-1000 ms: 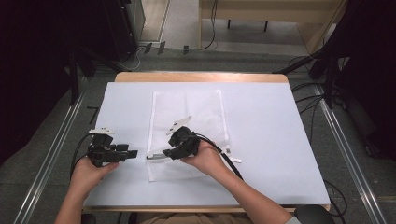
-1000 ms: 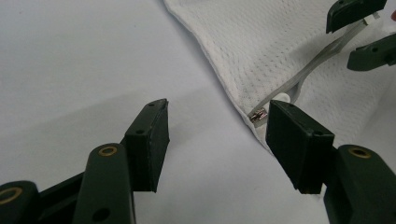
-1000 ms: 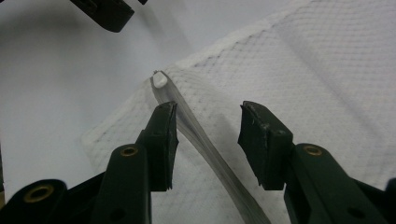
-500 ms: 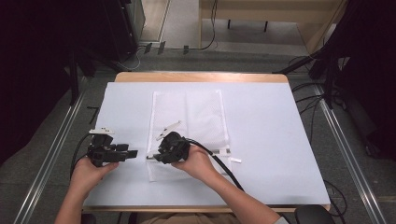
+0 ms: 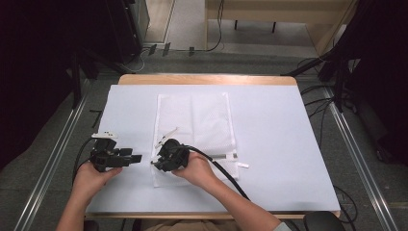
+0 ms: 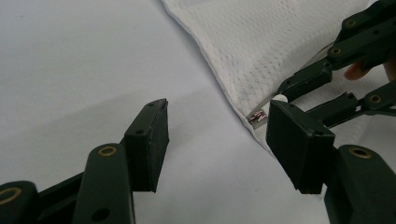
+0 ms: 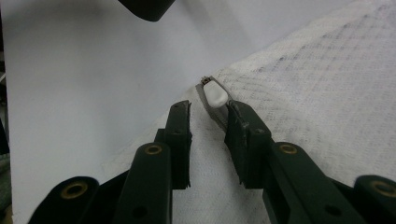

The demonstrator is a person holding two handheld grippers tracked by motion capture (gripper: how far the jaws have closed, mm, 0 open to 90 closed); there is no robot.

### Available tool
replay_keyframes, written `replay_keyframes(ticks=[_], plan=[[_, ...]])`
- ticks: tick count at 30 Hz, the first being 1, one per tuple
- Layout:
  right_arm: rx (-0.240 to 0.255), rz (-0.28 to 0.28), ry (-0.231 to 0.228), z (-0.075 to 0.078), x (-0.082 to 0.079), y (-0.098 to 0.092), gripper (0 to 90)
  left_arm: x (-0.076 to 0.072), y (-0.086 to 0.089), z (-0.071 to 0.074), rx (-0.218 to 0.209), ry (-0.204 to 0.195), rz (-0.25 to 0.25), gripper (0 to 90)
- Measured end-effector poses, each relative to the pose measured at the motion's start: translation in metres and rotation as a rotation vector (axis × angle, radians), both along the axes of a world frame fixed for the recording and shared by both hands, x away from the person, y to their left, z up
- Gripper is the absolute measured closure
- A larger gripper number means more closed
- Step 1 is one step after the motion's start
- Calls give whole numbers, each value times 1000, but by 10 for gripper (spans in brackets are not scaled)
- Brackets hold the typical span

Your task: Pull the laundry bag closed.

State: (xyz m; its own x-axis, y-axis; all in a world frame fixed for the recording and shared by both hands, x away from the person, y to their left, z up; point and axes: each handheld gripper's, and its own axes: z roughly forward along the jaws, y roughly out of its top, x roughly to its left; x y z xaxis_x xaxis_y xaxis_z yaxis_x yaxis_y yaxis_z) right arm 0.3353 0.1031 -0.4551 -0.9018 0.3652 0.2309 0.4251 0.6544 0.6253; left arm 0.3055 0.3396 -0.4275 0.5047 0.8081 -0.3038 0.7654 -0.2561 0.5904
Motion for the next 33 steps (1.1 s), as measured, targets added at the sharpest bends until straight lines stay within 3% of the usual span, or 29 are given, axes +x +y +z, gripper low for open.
replay_keyframes(ticks=[8,19,21,33], plan=[[2,0,7,-2,2,10,746,0,0,0,-1,1,-1,399],[8,-21,44,-5,10,18,856,0,-1,-1,-1,5,-9,401],[0,-15,33,-5,9,18,874,0,-2,-1,3,6,-14,404],[62,-11,20,15,16,8,876,0,-8,-2,-36,13,-58,425]])
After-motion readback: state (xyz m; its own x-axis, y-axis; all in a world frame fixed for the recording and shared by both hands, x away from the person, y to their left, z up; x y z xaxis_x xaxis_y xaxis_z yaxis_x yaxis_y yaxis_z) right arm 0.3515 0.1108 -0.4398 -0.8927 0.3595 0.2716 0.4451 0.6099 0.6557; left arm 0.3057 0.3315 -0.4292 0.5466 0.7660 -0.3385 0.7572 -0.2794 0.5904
